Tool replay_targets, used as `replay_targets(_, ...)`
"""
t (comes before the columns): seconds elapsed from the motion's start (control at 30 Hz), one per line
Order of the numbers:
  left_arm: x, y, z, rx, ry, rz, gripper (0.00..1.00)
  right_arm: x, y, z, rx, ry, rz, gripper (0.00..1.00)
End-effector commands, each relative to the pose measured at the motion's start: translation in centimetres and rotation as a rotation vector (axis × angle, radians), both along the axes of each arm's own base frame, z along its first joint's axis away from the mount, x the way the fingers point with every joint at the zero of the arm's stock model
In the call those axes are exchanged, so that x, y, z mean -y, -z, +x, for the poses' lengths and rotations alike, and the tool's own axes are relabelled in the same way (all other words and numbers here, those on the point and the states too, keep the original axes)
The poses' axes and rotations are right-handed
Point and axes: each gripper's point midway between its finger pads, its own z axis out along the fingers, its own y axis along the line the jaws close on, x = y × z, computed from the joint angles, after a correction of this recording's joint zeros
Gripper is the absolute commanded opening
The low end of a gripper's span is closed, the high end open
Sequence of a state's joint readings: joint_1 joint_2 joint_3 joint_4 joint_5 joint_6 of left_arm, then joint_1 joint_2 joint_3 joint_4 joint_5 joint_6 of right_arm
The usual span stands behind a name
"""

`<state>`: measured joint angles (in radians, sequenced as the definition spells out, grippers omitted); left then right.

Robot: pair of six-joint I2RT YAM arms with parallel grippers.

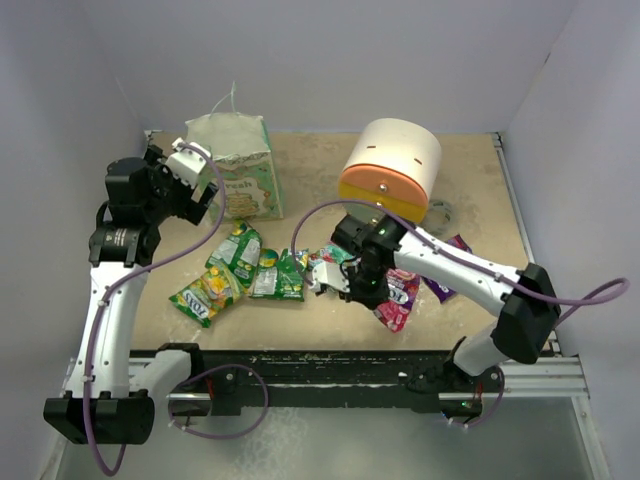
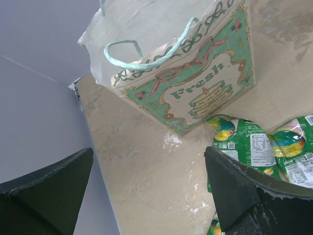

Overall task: Place the snacks into the paper bag
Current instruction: Pick up the snack from the center of the board.

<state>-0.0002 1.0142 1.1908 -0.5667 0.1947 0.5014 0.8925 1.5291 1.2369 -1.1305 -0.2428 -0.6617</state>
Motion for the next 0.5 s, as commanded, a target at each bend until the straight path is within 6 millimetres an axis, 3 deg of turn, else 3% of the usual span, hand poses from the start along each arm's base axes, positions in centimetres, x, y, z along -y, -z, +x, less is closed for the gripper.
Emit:
replay_targets(0.0,1.3,-1.1,-0.7,0.029,0.046,-0.081,0.99,-3.1,-4.1,1.4,0.038,0.024,0.195,0.0)
replay_targets(0.27,2.6,-1.9,-1.3,0.019,0.089,-0.15,0.99,-8.6,-11.5,6.2,0.255,0.065,0.515,0.0)
replay_targets(0.47,4.5,-2.5,-2.4,0.007,0.184,-0.213,0.99,-11.9,-17.5,8.6,0.373,0.071,0.731,0.0)
